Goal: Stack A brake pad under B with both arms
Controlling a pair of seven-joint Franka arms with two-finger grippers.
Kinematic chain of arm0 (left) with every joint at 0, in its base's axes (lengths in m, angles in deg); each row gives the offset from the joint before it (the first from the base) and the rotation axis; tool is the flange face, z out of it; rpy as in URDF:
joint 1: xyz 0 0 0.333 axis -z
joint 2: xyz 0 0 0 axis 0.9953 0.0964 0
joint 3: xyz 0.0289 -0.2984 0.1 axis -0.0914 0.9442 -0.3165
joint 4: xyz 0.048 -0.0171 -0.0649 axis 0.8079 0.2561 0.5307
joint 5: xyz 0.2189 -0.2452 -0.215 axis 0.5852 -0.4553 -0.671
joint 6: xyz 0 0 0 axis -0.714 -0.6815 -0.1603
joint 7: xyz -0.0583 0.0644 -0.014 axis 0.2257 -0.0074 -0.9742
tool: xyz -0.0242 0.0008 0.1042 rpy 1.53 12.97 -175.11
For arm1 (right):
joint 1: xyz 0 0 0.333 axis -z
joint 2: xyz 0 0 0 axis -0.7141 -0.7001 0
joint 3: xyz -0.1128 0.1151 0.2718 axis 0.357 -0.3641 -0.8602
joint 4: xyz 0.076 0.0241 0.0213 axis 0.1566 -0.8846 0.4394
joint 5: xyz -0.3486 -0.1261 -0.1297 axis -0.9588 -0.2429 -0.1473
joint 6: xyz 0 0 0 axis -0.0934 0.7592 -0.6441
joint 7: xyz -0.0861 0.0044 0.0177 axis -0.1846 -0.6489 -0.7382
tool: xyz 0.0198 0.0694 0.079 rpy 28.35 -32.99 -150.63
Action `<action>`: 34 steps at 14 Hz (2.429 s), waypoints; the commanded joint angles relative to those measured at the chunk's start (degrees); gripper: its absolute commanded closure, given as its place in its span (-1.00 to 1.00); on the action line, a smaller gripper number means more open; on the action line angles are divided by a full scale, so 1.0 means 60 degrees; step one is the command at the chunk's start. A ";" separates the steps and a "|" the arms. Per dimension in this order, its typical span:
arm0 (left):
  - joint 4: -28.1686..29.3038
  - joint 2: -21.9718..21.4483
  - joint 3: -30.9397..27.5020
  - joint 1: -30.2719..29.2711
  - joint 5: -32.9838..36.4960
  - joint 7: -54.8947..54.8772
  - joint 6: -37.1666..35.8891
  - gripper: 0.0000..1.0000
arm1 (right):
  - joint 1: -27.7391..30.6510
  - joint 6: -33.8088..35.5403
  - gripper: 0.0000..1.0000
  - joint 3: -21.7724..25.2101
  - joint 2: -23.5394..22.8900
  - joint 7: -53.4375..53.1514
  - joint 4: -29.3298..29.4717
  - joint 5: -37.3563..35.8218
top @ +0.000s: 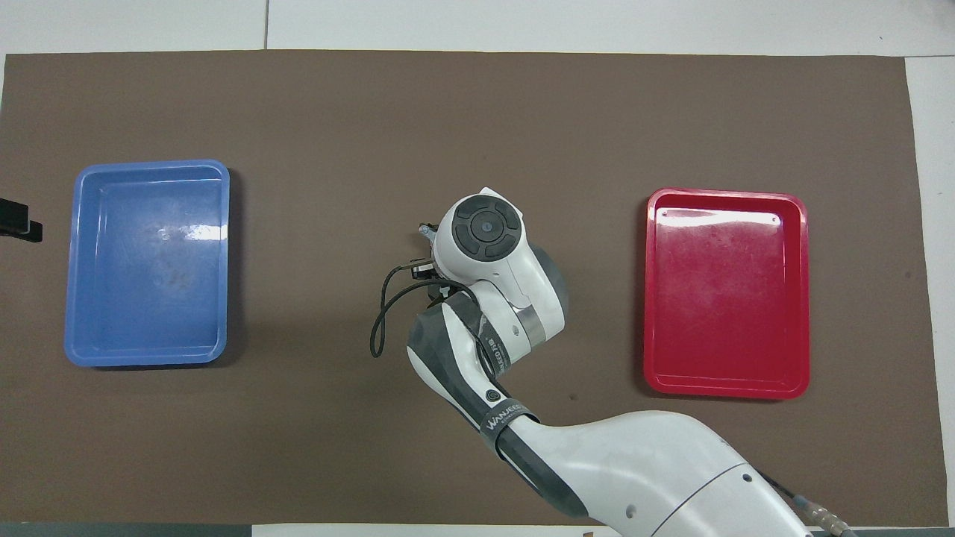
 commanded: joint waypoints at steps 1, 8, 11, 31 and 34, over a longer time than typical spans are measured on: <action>-0.0036 0.0012 0.0088 -0.0099 0.0015 -0.0031 -0.0140 -1.00 | 0.0050 -0.0531 0.84 -0.0047 0.0229 -0.0071 -0.0512 0.0185; -0.0036 0.0012 0.0102 0.0003 0.0015 -0.0002 -0.0140 -1.00 | -0.0052 -0.0330 -0.99 -0.0047 0.0258 -0.0261 -0.0443 0.0113; -0.0036 0.0012 0.0161 0.0033 0.0030 -0.0016 -0.0140 -1.00 | -0.0009 0.0957 -1.00 0.0084 0.0374 -0.0510 0.0495 0.0009; 0.0155 -0.0061 0.0190 0.0400 0.0030 -0.0016 0.0124 -1.00 | 0.6685 0.8005 -1.00 0.0407 0.5884 0.4133 0.0216 -0.1866; 0.0155 -0.0076 0.0132 0.0385 0.0030 -0.0016 0.0124 -1.00 | 0.6656 0.7978 -1.00 0.0407 0.5840 0.4265 0.0262 -0.1866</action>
